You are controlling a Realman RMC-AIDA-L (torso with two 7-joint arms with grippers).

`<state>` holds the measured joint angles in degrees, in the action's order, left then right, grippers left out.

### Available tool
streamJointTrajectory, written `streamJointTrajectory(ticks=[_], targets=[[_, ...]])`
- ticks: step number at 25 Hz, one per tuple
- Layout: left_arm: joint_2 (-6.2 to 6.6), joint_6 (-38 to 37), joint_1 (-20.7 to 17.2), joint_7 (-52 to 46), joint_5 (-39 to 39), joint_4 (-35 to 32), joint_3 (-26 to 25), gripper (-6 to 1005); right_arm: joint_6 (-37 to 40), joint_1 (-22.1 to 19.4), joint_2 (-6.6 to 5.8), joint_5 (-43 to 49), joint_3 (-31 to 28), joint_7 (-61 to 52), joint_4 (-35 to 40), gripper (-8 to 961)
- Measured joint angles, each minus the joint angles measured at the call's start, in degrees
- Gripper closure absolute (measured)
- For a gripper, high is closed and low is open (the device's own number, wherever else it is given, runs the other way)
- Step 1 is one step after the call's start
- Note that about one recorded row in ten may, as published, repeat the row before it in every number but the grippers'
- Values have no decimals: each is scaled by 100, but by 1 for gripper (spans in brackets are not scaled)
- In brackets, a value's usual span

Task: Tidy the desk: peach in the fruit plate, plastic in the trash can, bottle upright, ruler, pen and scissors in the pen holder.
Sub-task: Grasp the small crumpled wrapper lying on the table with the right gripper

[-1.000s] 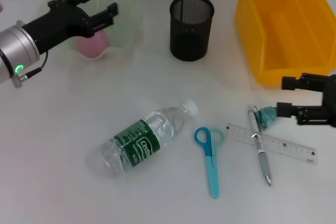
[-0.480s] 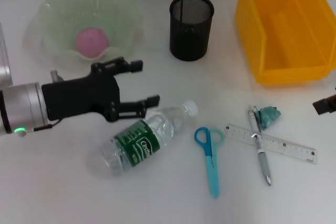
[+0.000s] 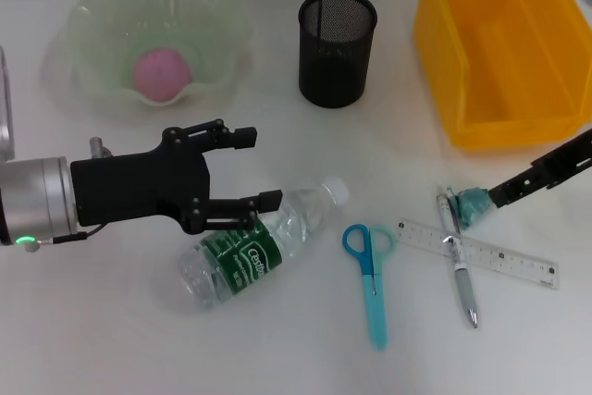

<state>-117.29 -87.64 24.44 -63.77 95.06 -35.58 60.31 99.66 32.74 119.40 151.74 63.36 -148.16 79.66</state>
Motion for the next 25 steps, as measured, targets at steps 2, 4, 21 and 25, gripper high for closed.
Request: streamJointTrajectory(ticks=[2, 4, 21, 25], targets=[[-3, 53, 3, -2, 3, 3, 22, 137, -184, 21, 0, 14, 132, -36, -168, 122], [-4, 69, 8, -3, 5, 14, 28, 137, -286, 30, 0, 28, 207, -65, -258, 122], [-13, 136, -40, -9, 31, 51, 51, 137, -1127, 259, -13, 84, 840, -90, -1189, 124], [-13, 144, -44, -9, 31, 52, 51, 137, -1260, 278, -13, 188, 874, -90, -1285, 127]])
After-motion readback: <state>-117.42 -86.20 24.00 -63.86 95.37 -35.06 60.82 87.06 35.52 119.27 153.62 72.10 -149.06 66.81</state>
